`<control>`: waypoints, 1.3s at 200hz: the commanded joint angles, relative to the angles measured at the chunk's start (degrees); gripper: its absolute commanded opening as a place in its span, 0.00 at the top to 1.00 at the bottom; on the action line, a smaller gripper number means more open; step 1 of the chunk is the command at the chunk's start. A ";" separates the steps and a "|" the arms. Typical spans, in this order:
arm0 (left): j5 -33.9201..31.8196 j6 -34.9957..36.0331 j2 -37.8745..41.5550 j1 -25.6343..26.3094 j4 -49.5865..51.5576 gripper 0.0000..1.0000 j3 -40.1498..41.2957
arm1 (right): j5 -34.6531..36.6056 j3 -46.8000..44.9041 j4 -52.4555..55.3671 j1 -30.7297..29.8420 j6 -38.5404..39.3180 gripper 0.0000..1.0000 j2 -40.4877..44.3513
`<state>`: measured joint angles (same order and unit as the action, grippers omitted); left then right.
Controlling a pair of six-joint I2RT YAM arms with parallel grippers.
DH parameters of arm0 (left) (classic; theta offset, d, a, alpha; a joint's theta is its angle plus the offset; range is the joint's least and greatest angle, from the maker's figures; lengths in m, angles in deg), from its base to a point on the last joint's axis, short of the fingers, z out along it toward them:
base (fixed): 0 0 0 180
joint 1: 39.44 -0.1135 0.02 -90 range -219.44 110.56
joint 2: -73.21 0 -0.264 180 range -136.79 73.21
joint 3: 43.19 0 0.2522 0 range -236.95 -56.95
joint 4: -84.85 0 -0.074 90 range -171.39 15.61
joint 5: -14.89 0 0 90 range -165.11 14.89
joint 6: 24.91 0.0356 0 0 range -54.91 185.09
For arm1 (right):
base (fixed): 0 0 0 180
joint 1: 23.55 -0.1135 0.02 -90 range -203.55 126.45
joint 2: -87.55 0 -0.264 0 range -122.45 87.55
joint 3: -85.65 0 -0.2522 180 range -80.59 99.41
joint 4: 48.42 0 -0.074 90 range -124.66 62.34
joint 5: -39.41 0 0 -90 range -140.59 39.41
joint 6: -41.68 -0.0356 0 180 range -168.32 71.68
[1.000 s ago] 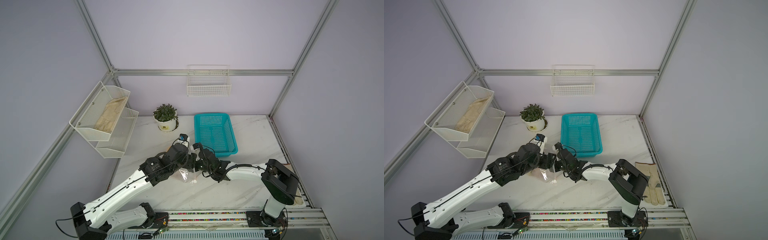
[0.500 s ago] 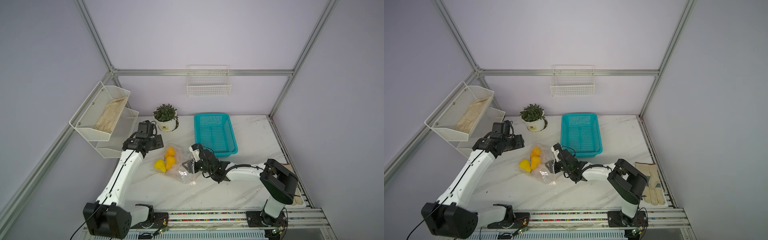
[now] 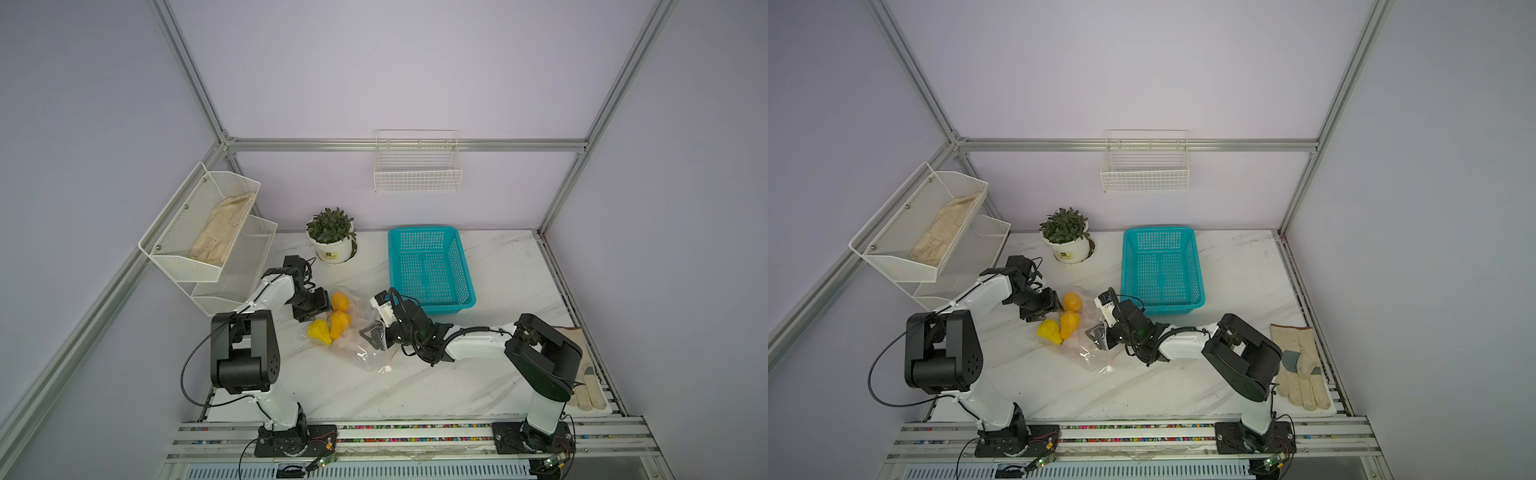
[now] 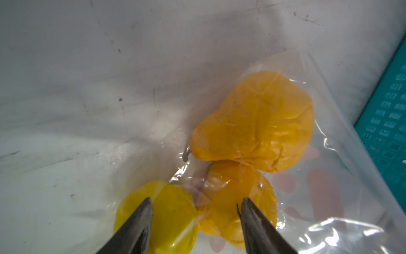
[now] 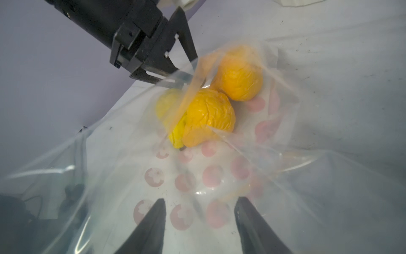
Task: Open the zip-top bag and take out the pear
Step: Pick up the pear from the zipper food storage bag.
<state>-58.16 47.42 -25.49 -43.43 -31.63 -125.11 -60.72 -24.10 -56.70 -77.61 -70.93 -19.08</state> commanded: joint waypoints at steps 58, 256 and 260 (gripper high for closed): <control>4.96 0.52 -4.13 3.73 -3.09 0.50 5.52 | 1.78 7.77 2.00 -1.52 -5.60 0.43 -7.07; 5.83 -1.20 -7.39 10.93 -4.38 1.00 6.67 | -2.29 25.93 26.43 -5.44 -14.63 0.24 -21.82; 5.74 -1.21 -7.35 10.93 -4.40 1.00 6.64 | -2.20 26.50 27.66 -5.44 -14.83 0.24 -22.17</control>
<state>-53.41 46.65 -31.26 -33.74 -36.90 -120.78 -60.59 -0.39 -39.92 -81.64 -83.48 -37.18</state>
